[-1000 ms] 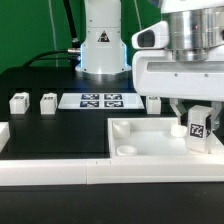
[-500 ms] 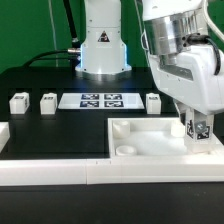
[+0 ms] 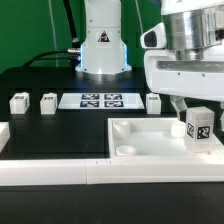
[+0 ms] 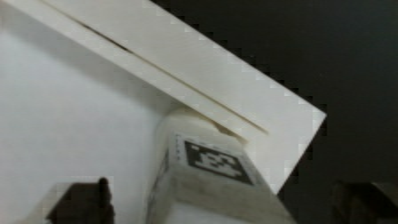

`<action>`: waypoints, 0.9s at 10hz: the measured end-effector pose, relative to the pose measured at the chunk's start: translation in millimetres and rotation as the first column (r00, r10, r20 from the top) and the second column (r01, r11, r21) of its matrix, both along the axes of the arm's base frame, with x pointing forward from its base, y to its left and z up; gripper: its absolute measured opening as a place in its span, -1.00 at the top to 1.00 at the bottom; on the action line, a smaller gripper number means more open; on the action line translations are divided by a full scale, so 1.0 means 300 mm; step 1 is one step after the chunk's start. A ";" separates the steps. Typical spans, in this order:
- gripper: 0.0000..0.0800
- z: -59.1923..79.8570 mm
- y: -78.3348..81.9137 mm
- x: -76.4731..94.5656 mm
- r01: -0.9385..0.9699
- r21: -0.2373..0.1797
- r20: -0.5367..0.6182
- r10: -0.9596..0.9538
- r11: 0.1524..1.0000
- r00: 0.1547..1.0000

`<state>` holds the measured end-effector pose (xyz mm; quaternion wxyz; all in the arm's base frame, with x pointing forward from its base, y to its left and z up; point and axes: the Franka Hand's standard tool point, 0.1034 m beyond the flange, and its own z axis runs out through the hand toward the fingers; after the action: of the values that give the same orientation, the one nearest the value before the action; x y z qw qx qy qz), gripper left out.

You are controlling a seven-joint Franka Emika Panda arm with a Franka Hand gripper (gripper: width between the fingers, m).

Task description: Assemble square table

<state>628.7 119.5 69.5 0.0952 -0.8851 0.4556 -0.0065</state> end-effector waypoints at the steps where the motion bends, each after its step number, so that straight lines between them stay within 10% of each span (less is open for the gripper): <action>1: -0.60 -0.001 -0.002 0.000 -0.042 -0.005 0.006 0.042 0.999 0.999; 5: -0.62 0.024 0.004 0.034 -0.574 -0.123 0.075 0.584 0.810 0.808; 9: -0.30 0.018 0.006 0.031 -0.572 -0.126 0.073 0.583 0.811 0.809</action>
Offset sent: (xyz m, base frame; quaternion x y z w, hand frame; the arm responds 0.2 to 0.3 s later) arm 0.0213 -0.0017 0.0169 -0.0127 0.0192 -0.3696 0.9289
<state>638.0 121.4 75.0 0.0739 -0.9835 0.1583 -0.0474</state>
